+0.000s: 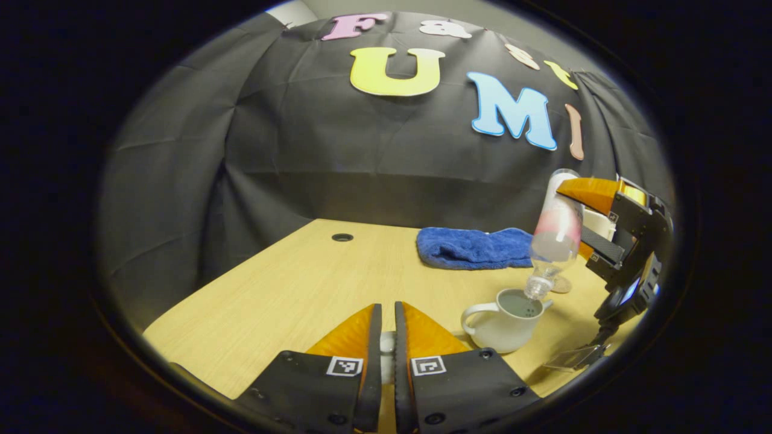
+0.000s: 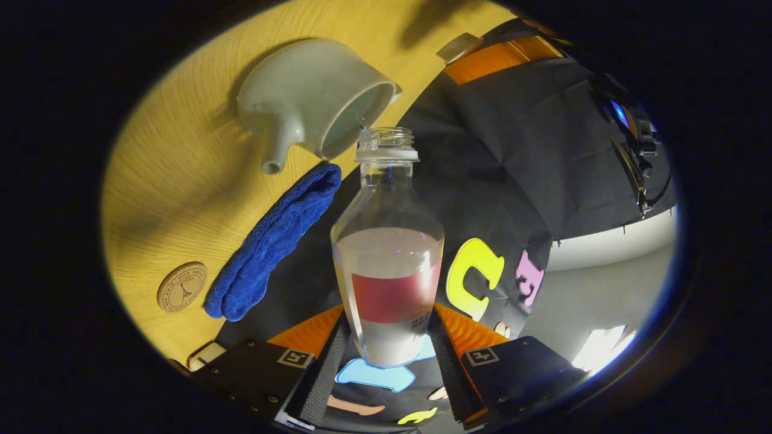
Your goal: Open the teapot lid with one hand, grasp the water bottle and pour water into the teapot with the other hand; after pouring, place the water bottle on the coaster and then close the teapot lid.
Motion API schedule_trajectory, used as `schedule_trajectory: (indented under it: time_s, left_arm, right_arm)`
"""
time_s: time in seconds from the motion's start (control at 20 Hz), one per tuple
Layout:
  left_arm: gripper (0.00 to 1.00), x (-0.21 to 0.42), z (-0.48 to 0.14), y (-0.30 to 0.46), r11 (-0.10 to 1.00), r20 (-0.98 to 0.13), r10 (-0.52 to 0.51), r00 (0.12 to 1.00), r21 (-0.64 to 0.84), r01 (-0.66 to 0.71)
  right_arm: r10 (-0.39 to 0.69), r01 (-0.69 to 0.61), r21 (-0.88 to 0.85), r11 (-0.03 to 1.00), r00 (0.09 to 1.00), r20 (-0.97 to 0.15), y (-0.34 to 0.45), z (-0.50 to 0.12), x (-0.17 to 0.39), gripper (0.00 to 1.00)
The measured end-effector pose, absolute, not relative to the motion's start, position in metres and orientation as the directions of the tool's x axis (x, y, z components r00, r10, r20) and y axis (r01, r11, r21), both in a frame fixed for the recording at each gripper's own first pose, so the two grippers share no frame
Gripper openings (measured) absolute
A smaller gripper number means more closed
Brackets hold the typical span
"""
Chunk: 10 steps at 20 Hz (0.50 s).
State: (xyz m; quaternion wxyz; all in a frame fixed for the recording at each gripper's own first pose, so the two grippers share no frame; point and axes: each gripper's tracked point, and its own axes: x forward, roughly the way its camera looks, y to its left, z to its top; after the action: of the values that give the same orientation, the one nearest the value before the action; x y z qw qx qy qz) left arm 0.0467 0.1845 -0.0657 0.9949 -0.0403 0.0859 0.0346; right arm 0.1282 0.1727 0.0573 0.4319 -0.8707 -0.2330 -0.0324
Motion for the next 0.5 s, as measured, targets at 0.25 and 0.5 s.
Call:
schedule_trajectory:
  time_s: [0.25, 0.5]
  left_arm:
    - [0.16, 0.048, -0.068, 0.182, 0.994, -0.176, 0.057, 0.983, -0.077, -0.072]
    - [0.16, 0.048, -0.069, 0.182, 0.994, -0.180, 0.055, 0.982, -0.079, -0.070]
  right_arm:
    - [0.434, 0.496, -0.674, -0.548, 0.857, 0.278, 0.181, 0.064, 0.125, 0.76]
    - [0.465, 0.522, -0.655, -0.546, 0.840, 0.281, 0.185, 0.066, 0.125, 0.76]
